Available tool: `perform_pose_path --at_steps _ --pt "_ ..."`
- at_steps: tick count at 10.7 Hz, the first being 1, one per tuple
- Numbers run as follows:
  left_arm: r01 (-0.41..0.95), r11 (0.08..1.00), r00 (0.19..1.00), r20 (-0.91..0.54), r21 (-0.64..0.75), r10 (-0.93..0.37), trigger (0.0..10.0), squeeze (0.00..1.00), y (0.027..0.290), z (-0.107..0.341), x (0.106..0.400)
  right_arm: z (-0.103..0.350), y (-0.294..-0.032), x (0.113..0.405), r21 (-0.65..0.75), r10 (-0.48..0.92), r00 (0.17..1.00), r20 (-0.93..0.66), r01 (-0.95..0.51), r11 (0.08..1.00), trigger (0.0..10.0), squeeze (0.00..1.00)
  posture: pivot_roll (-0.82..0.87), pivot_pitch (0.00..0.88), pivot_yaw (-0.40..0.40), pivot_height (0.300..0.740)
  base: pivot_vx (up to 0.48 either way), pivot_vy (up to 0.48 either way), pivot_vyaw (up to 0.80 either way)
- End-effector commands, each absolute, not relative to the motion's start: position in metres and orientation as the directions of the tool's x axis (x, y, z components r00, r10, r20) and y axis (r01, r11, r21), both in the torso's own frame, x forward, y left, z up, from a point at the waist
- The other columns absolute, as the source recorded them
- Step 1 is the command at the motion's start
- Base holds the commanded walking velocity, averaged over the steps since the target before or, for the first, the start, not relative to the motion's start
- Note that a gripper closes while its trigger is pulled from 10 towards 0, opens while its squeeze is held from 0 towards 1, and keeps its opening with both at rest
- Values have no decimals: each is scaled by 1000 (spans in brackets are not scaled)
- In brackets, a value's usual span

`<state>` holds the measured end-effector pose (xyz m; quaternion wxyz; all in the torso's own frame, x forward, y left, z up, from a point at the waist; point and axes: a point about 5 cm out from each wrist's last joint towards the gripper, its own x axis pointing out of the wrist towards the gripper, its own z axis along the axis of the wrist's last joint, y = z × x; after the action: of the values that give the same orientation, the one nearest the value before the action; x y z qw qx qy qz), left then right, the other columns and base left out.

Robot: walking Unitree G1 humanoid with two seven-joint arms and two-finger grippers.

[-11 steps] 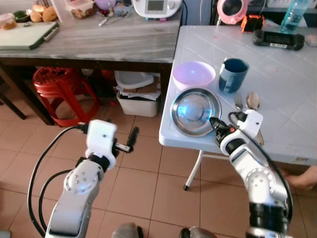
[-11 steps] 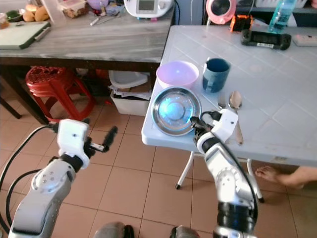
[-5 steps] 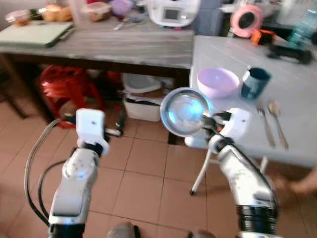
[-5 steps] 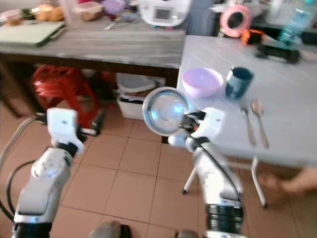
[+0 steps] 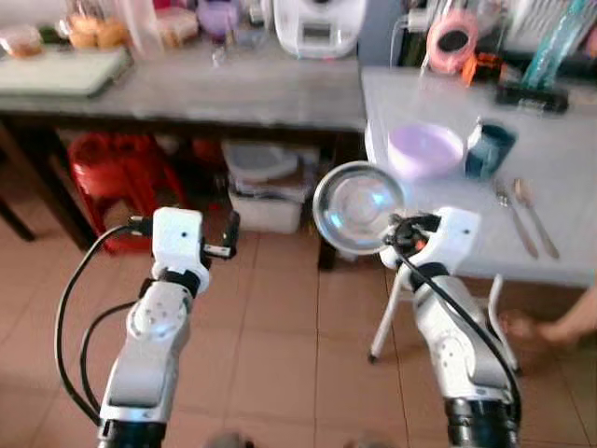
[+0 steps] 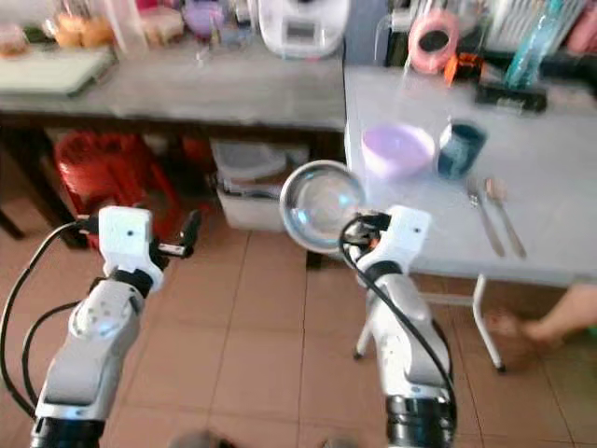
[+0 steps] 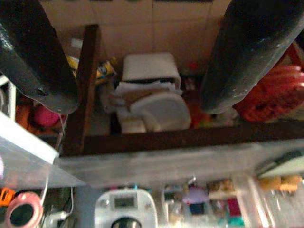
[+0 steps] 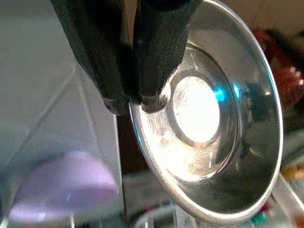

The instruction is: Setting the table

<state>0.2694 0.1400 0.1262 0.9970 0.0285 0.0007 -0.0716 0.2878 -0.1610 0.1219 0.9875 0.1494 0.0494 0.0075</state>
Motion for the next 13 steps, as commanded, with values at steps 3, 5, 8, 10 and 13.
perform_pose_path --at_steps 3,5,8,10,13 --pt "162 984 987 6 78 -163 10000 0 132 128 273 129 -164 290 254 8 999 -40 2 967 10000 0 24 0 13 740 480 0 0" --pt "130 990 991 -20 48 -129 10000 0 132 121 273 129 -160 292 230 18 1000 -16 -13 973 10000 0 28 0 2 740 480 0 0" --pt "112 993 993 -41 32 -110 10000 0 132 113 276 128 -159 296 211 20 1000 1 -20 977 10000 0 23 0 20 740 480 0 0" --pt "130 991 991 -13 38 -130 10000 0 131 122 285 132 -155 299 217 11 1000 28 -17 976 10000 0 26 0 28 740 441 124 0" --pt "124 990 992 -5 66 -124 10000 0 133 118 285 125 -148 289 173 60 998 21 -63 983 10000 0 8 0 5 740 394 273 0"
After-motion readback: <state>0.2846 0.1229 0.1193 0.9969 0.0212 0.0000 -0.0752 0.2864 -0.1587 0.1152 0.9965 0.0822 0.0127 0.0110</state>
